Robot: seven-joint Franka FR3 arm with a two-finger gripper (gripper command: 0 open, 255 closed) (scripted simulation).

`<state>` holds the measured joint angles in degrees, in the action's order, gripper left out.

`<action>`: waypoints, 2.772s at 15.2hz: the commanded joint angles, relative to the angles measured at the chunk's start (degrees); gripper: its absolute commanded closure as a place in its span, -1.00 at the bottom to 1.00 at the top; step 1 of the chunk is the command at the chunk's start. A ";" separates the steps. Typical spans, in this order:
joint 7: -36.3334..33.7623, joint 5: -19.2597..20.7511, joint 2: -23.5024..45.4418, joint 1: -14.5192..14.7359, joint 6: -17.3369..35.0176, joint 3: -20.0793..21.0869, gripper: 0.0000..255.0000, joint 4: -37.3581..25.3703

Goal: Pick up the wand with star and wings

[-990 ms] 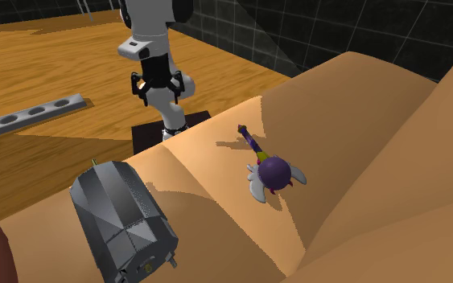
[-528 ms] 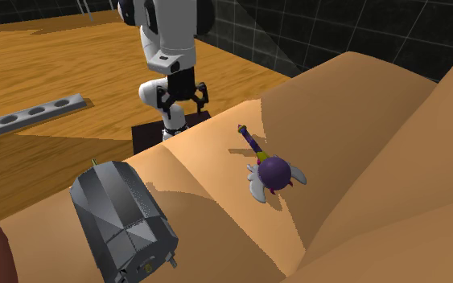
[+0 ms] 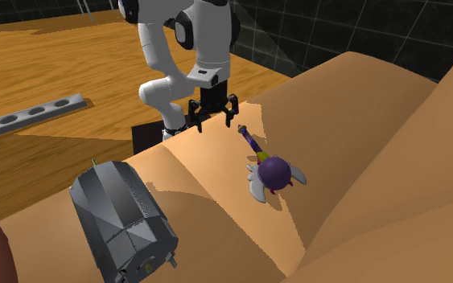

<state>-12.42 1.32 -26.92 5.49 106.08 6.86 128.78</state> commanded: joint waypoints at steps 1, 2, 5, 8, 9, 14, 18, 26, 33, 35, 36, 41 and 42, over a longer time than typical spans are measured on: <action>-1.27 -0.11 3.07 0.64 2.01 1.48 -1.00 -1.77; -1.89 -0.05 4.65 0.92 2.99 2.18 -1.00 -2.68; -3.82 0.45 9.51 1.69 5.65 4.28 -1.00 -5.79; -5.87 1.51 14.56 2.45 7.89 6.30 -1.00 -9.42; -6.58 1.98 16.28 2.71 8.53 6.94 -1.00 -10.76; -8.46 3.43 20.51 3.40 11.29 8.34 -1.00 -12.72; -8.91 3.76 21.13 3.40 14.31 8.41 -1.00 -10.28; -9.12 3.91 21.39 3.40 15.51 8.45 1.00 -9.33; -8.85 3.72 21.04 3.40 13.99 8.40 1.00 -10.52; -8.63 3.55 20.73 3.40 12.48 8.37 1.00 -11.74; -8.52 3.48 20.58 3.40 11.73 8.35 1.00 -12.36; -8.04 3.17 20.06 3.39 7.95 8.28 1.00 -15.65; -7.95 3.12 19.99 3.39 7.19 8.27 1.00 -16.35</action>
<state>-20.29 4.44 -6.99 8.82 114.05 15.05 113.31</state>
